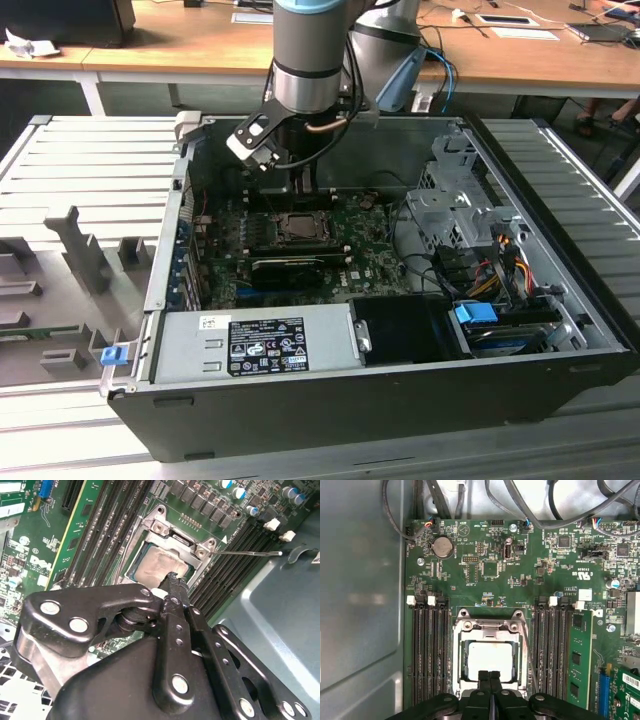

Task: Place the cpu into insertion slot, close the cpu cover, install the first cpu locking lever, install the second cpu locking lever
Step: 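Install the first cpu locking lever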

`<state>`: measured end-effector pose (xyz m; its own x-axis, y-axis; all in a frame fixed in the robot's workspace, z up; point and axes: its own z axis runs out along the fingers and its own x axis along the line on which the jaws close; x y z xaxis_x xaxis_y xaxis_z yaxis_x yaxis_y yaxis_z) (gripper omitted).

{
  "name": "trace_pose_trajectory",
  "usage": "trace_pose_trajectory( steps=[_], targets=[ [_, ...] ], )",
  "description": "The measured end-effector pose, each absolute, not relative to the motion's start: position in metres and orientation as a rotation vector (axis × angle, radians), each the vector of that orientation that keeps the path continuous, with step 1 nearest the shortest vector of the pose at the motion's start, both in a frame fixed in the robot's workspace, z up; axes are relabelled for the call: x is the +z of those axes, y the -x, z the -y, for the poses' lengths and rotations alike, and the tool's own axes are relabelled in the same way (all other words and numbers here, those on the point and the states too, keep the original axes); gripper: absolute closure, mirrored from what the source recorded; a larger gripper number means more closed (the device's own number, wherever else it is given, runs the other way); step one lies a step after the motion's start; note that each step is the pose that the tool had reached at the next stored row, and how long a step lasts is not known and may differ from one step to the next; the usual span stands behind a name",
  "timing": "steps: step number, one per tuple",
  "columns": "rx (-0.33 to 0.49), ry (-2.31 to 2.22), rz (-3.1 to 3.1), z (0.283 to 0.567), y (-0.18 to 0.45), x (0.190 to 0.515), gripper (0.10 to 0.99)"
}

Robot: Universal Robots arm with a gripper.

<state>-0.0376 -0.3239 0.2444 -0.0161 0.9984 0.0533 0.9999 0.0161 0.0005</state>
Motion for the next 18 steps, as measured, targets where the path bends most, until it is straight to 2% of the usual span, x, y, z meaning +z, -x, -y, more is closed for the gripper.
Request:
trace_pose_trajectory(
  steps=[18],
  targets=[
    [-0.059, 2.177, 2.212, 0.324, 0.038, 0.278, 0.98]
  ],
)
